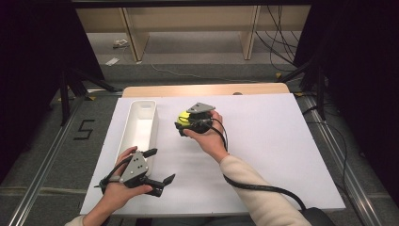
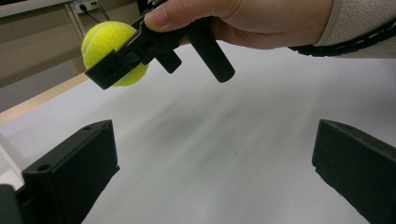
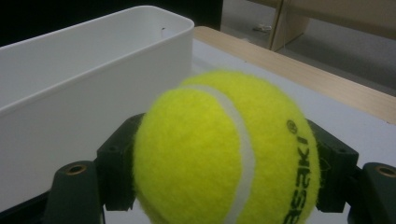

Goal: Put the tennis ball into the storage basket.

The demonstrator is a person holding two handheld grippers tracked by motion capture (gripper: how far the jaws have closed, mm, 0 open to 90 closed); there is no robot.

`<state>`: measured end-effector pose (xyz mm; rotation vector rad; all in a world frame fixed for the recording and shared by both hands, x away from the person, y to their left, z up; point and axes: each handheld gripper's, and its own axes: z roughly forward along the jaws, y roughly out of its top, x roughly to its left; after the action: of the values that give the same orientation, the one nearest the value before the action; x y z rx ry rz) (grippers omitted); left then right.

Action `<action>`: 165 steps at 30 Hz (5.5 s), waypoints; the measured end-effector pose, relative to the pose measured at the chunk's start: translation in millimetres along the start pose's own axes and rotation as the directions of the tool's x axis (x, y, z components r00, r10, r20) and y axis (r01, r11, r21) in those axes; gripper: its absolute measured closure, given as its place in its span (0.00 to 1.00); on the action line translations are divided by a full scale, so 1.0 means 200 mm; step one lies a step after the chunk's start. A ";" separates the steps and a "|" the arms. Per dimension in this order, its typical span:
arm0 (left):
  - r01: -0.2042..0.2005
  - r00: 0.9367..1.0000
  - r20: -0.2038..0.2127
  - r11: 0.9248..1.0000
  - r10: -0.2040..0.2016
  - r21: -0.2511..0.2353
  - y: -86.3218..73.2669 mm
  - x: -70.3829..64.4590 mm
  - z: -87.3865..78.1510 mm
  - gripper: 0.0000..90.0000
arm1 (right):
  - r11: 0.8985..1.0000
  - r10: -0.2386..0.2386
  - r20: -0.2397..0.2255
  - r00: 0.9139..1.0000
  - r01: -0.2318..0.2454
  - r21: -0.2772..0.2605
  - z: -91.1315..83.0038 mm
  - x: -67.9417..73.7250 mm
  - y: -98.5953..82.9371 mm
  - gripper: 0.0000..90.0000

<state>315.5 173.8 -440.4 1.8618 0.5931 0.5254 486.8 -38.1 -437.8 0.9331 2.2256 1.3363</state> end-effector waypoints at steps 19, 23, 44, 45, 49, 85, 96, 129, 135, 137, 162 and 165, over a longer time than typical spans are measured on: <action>-0.007 1.000 -0.001 1.000 0.007 0.001 0.00 0.00 0.00 0.00 | 1.000 -0.002 -0.015 1.000 0.002 -0.016 -0.01 0.02 0.03 0.30; -0.003 1.000 0.000 1.000 0.003 0.000 0.00 0.00 0.00 0.00 | 1.000 -0.008 -0.017 1.000 0.008 -0.020 -0.01 0.03 0.04 0.30; -0.009 1.000 -0.001 1.000 0.009 0.002 0.00 0.00 0.00 0.00 | 0.999 -0.012 -0.029 0.999 0.011 -0.034 -0.02 0.05 0.06 0.30; -0.009 1.000 -0.001 1.000 0.009 0.002 0.00 0.00 0.00 0.00 | 0.999 -0.013 -0.029 0.999 0.012 -0.034 -0.02 0.06 0.06 0.30; -0.009 1.000 -0.001 1.000 0.009 0.003 0.00 0.00 0.00 0.00 | 0.999 -0.014 -0.031 0.999 0.013 -0.034 -0.02 0.06 0.06 0.30; -0.009 1.000 0.000 1.000 0.009 0.002 0.00 0.00 0.00 0.00 | 0.998 -0.038 -0.062 0.997 0.034 -0.061 -0.01 0.14 0.13 0.30; -0.009 1.000 0.001 1.000 0.009 0.002 0.00 0.00 0.00 0.00 | 0.997 -0.043 -0.068 0.997 0.039 -0.062 -0.01 0.15 0.13 0.30; -0.011 1.000 0.002 1.000 0.011 0.002 0.00 0.00 0.00 0.00 | 0.996 -0.052 -0.087 0.995 0.045 -0.078 0.00 0.20 0.18 0.30; -0.008 1.000 0.003 1.000 0.008 0.002 0.00 0.00 0.00 0.00 | 0.995 -0.058 -0.090 0.994 0.051 -0.085 0.01 0.21 0.19 0.30; -0.007 1.000 0.005 1.000 0.007 0.001 0.00 0.00 0.00 0.00 | 0.995 -0.058 -0.091 0.994 0.051 -0.086 0.01 0.21 0.20 0.30; -0.008 1.000 0.006 1.000 0.008 0.001 0.00 0.00 0.00 0.00 | 0.994 -0.069 -0.106 0.992 0.059 -0.094 0.02 0.24 0.23 0.30; -0.009 1.000 0.006 1.000 0.009 0.001 0.00 0.00 0.00 0.00 | 0.994 -0.070 -0.107 0.992 0.060 -0.095 0.02 0.24 0.23 0.30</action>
<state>314.9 173.6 -440.0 1.8669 0.5821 0.5254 470.8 13.6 -398.8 0.7649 2.2344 1.4789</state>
